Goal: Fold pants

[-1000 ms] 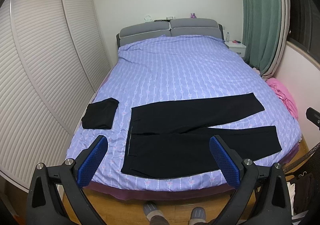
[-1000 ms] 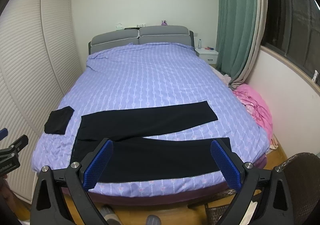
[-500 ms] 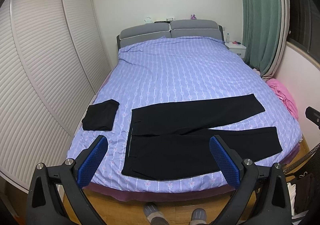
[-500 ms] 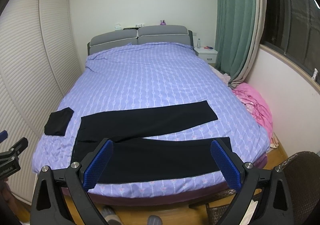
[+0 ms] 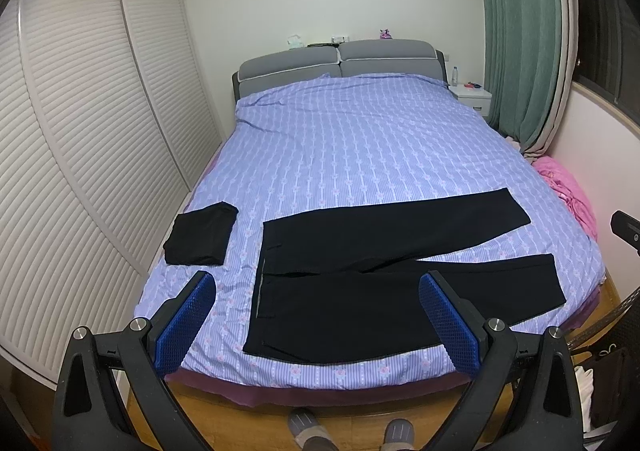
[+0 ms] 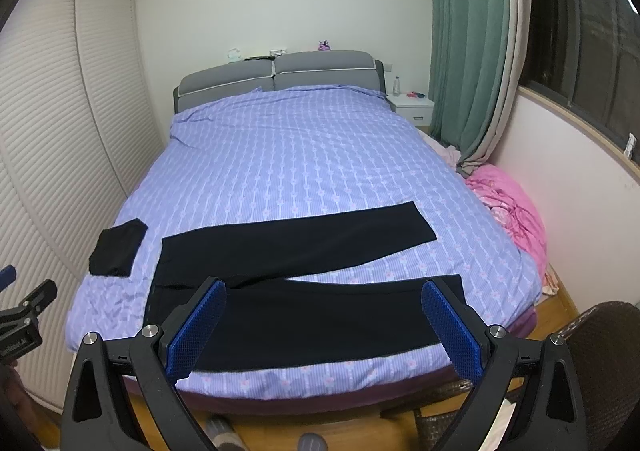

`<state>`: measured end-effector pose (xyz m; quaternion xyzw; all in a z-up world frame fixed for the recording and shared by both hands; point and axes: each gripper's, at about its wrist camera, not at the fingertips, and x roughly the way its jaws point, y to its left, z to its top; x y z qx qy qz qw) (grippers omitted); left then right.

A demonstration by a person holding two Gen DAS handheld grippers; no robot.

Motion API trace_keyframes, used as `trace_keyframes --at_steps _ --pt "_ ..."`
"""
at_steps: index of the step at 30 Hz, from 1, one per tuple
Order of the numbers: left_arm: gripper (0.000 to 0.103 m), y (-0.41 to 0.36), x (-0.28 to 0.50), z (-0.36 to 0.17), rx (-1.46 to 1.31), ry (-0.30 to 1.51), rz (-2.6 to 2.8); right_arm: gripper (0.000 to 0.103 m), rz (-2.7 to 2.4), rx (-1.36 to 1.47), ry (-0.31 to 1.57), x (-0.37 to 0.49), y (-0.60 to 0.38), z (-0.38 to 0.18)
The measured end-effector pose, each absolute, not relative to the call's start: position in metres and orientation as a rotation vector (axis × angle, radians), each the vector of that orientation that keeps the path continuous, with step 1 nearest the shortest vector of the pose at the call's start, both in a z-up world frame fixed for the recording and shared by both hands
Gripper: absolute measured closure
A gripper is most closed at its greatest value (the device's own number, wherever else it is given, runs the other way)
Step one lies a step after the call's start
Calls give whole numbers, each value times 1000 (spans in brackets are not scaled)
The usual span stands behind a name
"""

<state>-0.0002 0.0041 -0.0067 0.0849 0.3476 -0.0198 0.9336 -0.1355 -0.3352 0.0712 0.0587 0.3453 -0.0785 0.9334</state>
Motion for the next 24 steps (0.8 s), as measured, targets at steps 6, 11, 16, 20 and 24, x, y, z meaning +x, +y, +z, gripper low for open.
trace_keyframes --at_steps 6,11,16,20,24 --pt "0 3 -2 -6 177 708 -35 4 -158 124 701 -135 -338 71" --pt "0 2 -2 -6 180 705 -31 4 -157 129 700 -135 -340 70" --pt "0 1 -1 -5 178 694 -8 3 -149 131 694 -135 -342 70" --pt "0 -4 -4 -7 187 694 -12 4 -137 123 688 -136 -343 70" --pt "0 -6 -6 -6 190 694 -17 4 -130 119 686 -136 -346 70"
